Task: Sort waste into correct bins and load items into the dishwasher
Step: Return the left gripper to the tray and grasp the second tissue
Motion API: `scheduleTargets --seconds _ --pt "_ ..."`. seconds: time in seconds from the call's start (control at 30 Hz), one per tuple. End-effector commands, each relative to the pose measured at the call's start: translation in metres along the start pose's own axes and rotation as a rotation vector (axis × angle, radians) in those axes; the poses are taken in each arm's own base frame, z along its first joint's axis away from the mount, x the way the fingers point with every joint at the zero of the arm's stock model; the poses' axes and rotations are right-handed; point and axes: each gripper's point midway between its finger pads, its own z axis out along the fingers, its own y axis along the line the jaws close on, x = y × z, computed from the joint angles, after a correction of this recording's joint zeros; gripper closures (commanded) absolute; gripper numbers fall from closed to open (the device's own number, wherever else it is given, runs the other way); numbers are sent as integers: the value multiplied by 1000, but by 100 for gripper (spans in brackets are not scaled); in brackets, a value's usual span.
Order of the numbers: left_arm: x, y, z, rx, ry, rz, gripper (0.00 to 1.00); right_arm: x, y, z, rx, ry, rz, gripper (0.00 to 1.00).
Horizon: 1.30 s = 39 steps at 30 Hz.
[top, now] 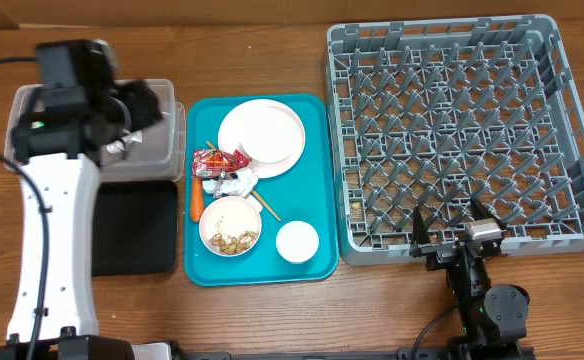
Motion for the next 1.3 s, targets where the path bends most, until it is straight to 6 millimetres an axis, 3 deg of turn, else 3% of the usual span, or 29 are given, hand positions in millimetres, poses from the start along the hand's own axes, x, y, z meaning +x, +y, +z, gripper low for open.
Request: scheduleTargets --seconds 0.0,0.17,0.33,0.53,0.73,1.27 --pt "33 -26 0 14 103 62 47 2 -1 0 5 -5 -4 0" --pt "73 -52 -2 4 216 151 48 2 -1 0 5 -5 -4 0" --pt "100 -70 0 -1 266 234 44 2 -1 0 5 -5 -4 0" --pt "137 -72 15 -58 325 239 43 2 -1 0 5 -5 -4 0" --pt "173 -70 44 -51 357 280 45 2 -1 0 5 -5 -4 0" --pt "179 -62 81 -50 277 315 44 2 -1 0 5 -5 -4 0"
